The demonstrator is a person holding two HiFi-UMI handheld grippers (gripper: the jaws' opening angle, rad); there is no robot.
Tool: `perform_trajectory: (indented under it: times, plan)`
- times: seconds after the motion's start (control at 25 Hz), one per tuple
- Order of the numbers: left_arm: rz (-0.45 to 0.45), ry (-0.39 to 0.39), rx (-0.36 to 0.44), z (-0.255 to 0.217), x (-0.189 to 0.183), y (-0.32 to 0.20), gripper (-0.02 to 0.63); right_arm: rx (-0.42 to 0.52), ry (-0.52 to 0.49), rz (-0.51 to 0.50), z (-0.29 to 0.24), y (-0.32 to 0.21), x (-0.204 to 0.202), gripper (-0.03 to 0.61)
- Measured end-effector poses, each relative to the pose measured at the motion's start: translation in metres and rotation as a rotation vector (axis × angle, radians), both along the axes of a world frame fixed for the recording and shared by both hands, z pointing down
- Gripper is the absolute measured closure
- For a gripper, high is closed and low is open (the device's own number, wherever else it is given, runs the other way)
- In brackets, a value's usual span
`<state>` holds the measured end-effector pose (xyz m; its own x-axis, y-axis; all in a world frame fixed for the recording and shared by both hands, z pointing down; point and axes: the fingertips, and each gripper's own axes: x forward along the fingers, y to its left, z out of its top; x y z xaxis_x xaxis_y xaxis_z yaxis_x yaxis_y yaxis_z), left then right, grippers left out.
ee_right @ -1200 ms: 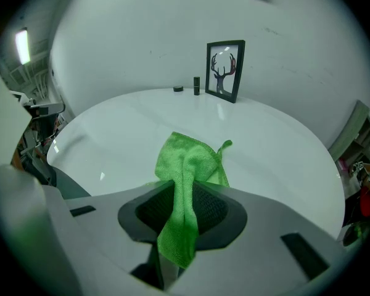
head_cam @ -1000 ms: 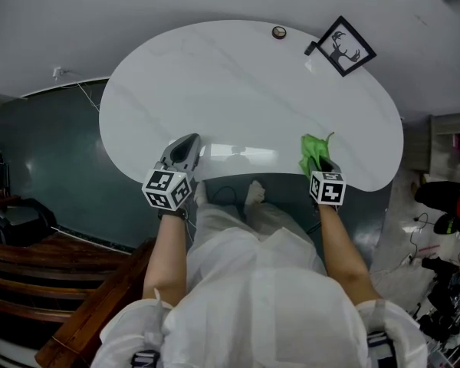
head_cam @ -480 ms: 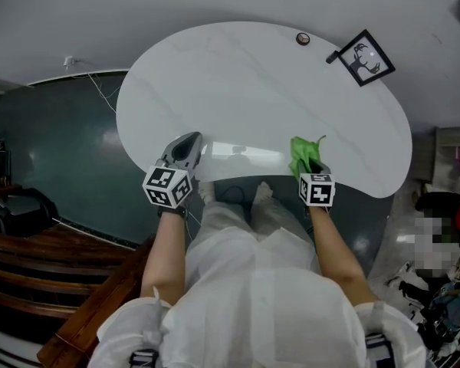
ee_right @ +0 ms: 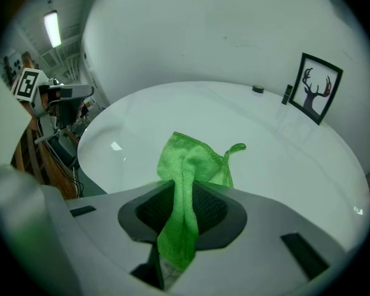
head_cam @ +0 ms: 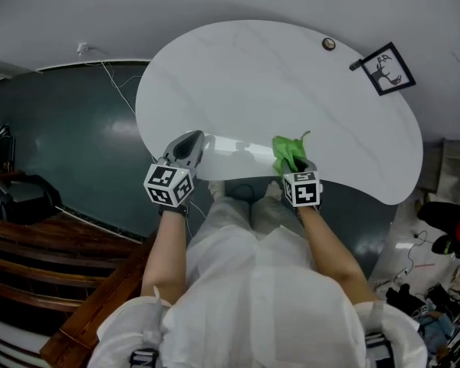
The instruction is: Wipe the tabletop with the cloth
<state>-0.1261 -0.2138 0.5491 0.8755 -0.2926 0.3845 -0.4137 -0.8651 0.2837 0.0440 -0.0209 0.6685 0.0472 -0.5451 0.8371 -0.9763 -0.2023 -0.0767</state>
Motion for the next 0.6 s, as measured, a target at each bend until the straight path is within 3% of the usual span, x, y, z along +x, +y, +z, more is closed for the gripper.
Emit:
perform_trajectory:
  times: [0.6]
  plan:
    - [-0.074,-0.012,-0.004,0.003,-0.08,-0.053,0.592,0.018,-0.067,-0.297,-0.003,-0.107,-0.141,0.497]
